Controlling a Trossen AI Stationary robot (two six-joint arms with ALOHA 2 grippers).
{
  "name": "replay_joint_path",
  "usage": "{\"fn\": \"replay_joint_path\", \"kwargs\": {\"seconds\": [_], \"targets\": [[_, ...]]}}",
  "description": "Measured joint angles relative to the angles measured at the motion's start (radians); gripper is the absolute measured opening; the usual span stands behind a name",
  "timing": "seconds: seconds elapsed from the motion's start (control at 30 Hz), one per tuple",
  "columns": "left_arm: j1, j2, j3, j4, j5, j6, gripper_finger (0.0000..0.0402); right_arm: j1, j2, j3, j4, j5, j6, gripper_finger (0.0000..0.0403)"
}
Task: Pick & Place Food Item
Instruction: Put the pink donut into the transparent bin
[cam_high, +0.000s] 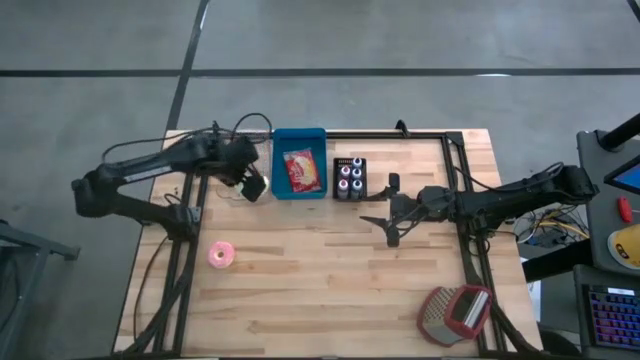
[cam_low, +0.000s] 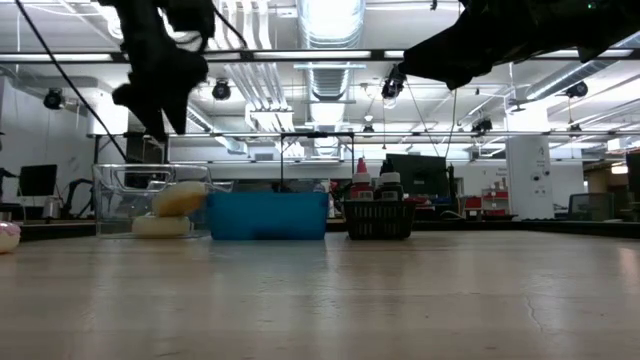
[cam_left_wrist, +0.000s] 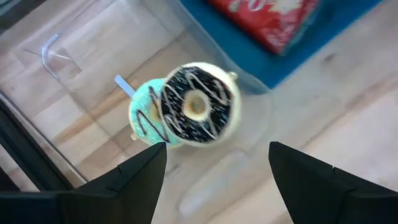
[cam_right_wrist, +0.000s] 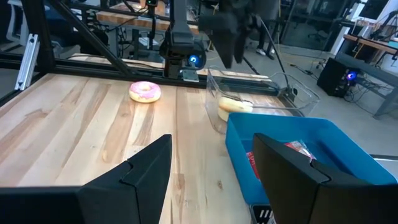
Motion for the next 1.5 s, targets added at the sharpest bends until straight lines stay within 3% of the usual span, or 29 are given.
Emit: {"fn": "replay_joint_path", "kwargs": {"seconds": [0.2,0.43,0.67,0.8,1.1,1.5], "targets": [[-0.134,-0.094,0.0,-0.073,-0.04,-0.151,0.0287,0.0,0.0,0.0,0.0,0.0,0.0,0.0221],[-0.373,-0.097,0.0,-0.173,-0.064,-0.405,0.0287,0.0,0.0,0.0,0.0,0.0,0.0,0.0221],[-0.671,-0.025,-0.014,-0.165,-0.142,-0.701,0.0287,0.0,0.0,0.0,0.0,0.0,0.0,0.0221],[-0.787,0.046,-0.038,-0.166,-0.118,-0.855,0.0287,0.0,0.0,0.0,0.0,0.0,0.0,0.0221],[-0.922,0.187,-0.051,-0.127,-0.053,-1.027,0.0287,0.0,0.0,0.0,0.0,0.0,0.0,0.0221],[-0.991,0.27,-0.054,-0.079,0.085,-1.165,0.0287,0.0,0.0,0.0,0.0,0.0,0.0,0.0221]]}}
